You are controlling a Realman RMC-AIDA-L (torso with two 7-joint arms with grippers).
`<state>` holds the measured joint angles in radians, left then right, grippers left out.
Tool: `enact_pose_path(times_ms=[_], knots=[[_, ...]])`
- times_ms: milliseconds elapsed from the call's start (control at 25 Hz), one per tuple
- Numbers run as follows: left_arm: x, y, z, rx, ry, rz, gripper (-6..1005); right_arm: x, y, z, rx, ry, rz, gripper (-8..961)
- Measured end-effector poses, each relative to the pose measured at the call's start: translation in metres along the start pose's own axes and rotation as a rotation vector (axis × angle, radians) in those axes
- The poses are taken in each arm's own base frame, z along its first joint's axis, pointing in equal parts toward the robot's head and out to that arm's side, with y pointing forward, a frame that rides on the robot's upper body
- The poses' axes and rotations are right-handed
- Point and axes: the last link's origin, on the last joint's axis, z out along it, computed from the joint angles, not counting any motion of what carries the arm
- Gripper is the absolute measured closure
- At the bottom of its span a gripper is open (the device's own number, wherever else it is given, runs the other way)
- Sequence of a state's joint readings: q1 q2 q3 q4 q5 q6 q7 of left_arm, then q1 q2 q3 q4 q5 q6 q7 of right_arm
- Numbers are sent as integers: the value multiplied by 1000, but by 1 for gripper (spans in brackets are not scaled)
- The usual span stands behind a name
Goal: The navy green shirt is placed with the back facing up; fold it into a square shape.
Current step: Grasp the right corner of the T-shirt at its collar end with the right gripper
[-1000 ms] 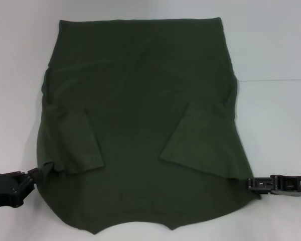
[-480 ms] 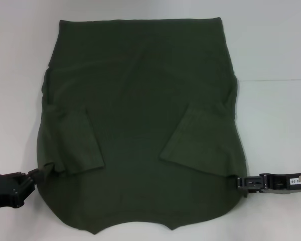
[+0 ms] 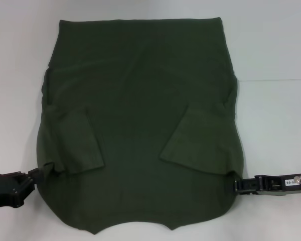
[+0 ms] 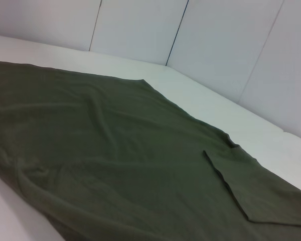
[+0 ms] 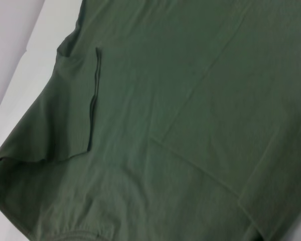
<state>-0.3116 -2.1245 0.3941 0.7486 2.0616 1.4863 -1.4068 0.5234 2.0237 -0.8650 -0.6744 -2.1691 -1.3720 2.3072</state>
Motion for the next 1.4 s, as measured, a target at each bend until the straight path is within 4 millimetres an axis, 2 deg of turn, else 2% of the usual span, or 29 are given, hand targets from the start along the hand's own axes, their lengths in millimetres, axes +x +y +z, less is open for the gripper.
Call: enact_pose_path(times_ms=[160,600,680,920,1160,1400], knots=[[0,0,0,-1,0,4,956,-1,1,1,-2,2,-6,312],[1,-1,-1,5,6,4,957,-1,0,3,11,13,-4,524],[1,-1,-1,5,6,4,957,-1,0,3,12,11,-3,775],[1,-1,0,2,7,7,956,1,-2,3,14,9,-3,919],[5,2,-1,-18,31,-13,957,4,-6,-2,8,-26,-8,920],[10,7,-13,-71,75,-88,957,13,-11,-10,-23,-73,-12,919]])
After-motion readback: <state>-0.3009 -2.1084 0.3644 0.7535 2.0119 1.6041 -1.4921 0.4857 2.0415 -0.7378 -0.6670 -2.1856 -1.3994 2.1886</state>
